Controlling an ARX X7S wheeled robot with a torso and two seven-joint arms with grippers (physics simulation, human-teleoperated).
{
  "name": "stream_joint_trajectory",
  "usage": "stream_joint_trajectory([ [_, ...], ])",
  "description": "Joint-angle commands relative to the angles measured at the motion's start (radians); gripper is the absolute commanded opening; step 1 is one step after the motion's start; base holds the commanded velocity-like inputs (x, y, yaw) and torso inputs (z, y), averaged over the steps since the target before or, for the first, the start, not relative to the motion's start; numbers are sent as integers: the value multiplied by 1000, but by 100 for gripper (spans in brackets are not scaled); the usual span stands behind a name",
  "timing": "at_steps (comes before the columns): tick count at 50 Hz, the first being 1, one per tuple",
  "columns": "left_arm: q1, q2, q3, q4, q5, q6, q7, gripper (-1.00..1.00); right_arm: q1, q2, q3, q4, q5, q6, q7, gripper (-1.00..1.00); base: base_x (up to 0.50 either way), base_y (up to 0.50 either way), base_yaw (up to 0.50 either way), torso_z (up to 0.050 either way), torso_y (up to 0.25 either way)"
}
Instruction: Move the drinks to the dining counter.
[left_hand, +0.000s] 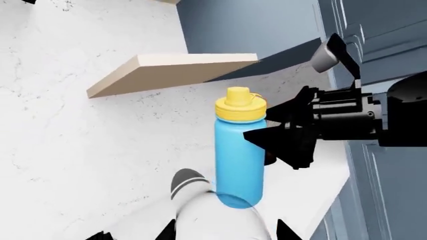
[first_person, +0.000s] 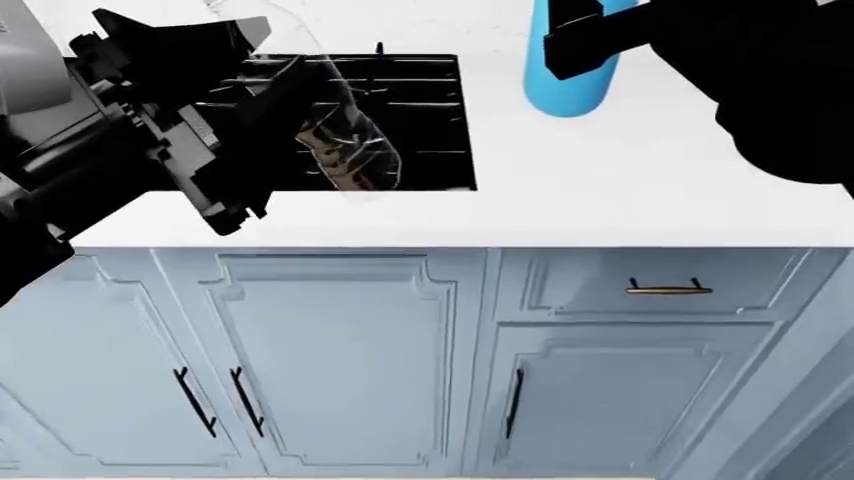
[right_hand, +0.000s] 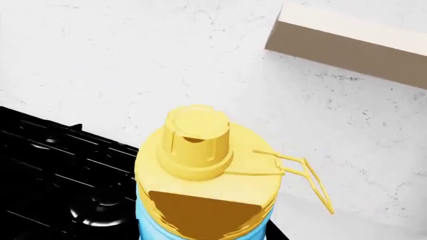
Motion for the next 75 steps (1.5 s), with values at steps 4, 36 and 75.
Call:
stream_joint_trajectory([
  [4,3,-5,-13,5,-15,4,-14,-100,3,3,-7,5,-53,9,9,-100,-483,267,0,0,0],
  [36,9,-14,-15,10,-24,9,-15,-100,12,6,-50,-5,-81,32,3,-100,-426,80,277,1,0],
  [75,22,-23,-16,13,-24,22,-14,-100,14,3,-70,-9,-84,36,-16,-100,-361,-78,447,1,0],
])
